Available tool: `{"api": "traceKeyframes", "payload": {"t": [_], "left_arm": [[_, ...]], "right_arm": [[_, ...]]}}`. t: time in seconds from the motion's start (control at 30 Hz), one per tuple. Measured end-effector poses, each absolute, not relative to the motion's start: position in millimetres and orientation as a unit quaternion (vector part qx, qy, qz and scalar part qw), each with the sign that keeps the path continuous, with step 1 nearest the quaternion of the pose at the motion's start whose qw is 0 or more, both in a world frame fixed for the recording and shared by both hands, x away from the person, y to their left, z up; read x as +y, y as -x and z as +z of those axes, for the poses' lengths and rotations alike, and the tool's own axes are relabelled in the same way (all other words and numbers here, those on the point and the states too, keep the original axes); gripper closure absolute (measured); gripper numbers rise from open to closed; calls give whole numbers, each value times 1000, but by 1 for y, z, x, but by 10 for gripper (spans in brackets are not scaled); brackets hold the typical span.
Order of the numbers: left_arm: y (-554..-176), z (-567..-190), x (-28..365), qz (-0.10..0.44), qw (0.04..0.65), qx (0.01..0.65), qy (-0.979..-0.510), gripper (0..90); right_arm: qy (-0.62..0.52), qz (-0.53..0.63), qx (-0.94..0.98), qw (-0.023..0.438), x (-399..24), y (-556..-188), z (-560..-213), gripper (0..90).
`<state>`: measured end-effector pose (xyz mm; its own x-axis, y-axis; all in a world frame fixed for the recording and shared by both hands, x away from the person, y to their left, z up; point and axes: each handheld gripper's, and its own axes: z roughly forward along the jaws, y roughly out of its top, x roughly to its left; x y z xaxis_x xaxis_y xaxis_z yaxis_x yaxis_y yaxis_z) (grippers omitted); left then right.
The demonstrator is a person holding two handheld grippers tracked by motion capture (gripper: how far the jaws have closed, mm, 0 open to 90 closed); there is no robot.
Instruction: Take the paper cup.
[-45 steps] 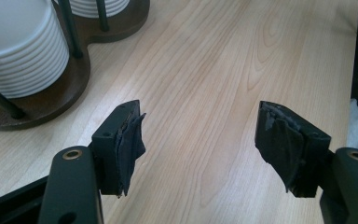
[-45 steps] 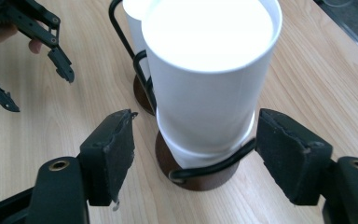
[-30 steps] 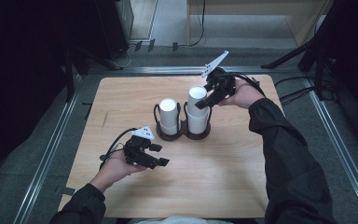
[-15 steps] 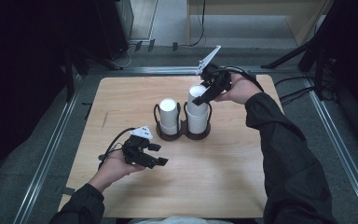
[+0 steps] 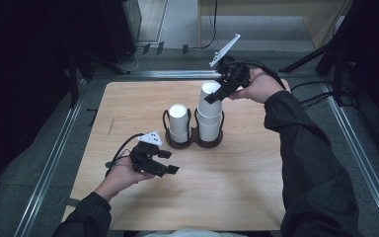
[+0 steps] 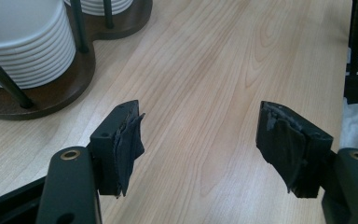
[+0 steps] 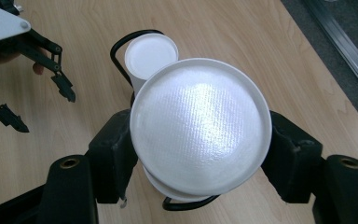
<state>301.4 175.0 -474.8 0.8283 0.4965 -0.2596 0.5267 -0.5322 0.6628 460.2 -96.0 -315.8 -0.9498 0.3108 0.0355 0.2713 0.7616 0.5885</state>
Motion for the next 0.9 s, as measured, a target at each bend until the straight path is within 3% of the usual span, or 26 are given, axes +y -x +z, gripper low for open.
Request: {"api": "traceKeyframes", "payload": {"t": [0.5, 0.73, 0.9], "left_arm": [[-312, -471, 170, -27, 401, 288, -869, 259], [-318, -469, 166, -30, 402, 287, -869, 232], [-323, -468, 161, -37, 406, 283, -868, 152]], "right_arm": [[-165, 322, 931, 51, -106, -430, -262, 330], [-155, 339, 926, 51, -118, -411, -261, 331], [-153, 332, 930, 44, -126, -396, -271, 332]]}}
